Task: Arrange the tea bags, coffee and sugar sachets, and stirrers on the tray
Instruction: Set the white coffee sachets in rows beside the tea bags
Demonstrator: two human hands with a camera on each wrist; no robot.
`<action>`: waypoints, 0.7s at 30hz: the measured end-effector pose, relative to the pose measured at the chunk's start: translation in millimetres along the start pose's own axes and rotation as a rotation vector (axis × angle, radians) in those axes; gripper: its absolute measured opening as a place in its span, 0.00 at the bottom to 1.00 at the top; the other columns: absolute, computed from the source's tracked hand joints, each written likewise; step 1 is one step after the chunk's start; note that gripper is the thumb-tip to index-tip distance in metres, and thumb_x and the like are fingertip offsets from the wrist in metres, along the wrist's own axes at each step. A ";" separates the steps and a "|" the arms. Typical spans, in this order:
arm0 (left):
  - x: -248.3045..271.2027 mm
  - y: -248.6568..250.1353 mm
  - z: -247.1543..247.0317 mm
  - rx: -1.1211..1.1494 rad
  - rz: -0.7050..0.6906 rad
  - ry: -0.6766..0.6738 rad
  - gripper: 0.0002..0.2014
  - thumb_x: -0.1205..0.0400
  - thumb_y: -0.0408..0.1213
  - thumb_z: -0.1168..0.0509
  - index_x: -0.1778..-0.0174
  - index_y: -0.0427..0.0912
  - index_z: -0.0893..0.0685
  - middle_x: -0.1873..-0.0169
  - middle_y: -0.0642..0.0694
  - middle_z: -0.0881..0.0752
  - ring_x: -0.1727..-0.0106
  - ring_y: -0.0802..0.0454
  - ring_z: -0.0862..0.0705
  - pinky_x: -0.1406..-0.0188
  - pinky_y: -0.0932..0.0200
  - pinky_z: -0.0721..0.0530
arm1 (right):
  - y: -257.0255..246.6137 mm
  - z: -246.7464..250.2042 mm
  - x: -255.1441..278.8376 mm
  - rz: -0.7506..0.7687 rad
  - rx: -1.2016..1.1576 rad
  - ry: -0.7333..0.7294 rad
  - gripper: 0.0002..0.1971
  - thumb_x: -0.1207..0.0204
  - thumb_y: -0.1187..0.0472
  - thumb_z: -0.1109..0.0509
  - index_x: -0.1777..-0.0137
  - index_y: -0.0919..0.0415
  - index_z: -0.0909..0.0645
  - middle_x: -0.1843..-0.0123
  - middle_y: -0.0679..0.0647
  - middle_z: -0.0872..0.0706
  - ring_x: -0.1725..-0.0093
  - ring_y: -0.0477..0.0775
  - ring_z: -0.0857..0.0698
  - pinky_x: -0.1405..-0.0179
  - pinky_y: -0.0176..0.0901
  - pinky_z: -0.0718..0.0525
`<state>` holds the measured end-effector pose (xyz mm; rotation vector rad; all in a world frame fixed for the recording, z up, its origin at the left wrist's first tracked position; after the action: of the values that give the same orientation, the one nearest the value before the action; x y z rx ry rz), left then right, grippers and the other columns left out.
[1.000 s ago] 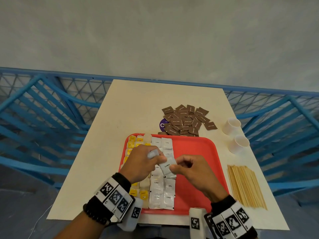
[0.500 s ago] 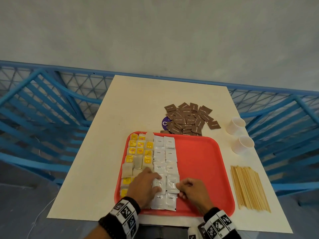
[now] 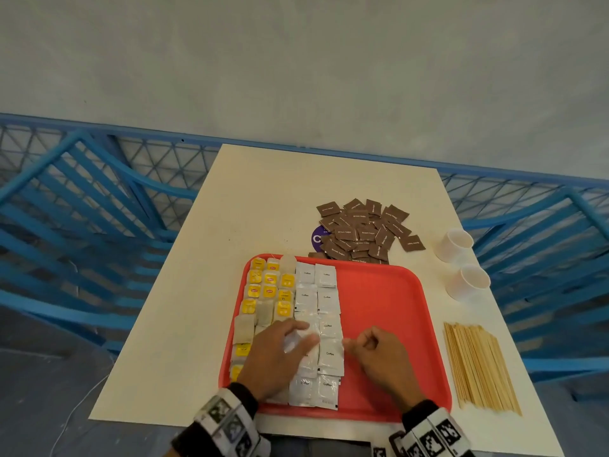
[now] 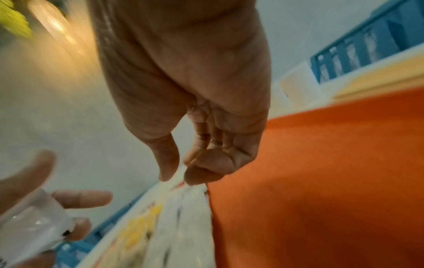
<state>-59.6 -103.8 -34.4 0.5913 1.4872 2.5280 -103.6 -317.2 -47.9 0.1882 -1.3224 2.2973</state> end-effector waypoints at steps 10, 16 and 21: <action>19.9 60.1 21.3 1.061 0.217 -0.259 0.35 0.17 0.67 0.51 0.31 0.38 0.23 0.63 0.35 0.16 0.71 0.41 0.19 0.76 0.54 0.22 | -120.3 4.8 42.0 0.353 -0.087 -0.218 0.08 0.28 0.51 0.19 0.60 0.54 0.10 0.72 0.45 0.14 0.73 0.40 0.21 0.69 0.35 0.22; 31.0 53.7 34.0 0.704 0.049 -0.088 0.13 0.21 0.34 0.28 0.43 0.31 0.15 0.61 0.34 0.11 0.66 0.46 0.12 0.67 0.57 0.13 | -115.2 15.1 40.6 0.236 -0.246 -0.205 0.11 0.23 0.55 0.23 0.64 0.60 0.12 0.72 0.51 0.14 0.73 0.45 0.21 0.72 0.34 0.23; 29.3 54.2 47.9 0.663 0.033 0.050 0.14 0.27 0.40 0.24 0.61 0.32 0.16 0.74 0.36 0.17 0.75 0.46 0.15 0.76 0.59 0.17 | -112.2 18.9 49.2 0.207 -0.194 -0.270 0.17 0.23 0.47 0.26 0.63 0.61 0.15 0.72 0.51 0.16 0.72 0.45 0.21 0.70 0.34 0.22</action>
<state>-63.0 -82.8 40.7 0.6298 2.3574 2.0397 -96.3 -269.7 66.4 0.3188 -1.7653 2.3543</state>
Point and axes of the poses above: each hand's wrist, its own x-axis away from the middle knuckle, its own z-axis out of the back of the hand, y = z × x, the point moved 4 cm from there along -x, towards the middle knuckle
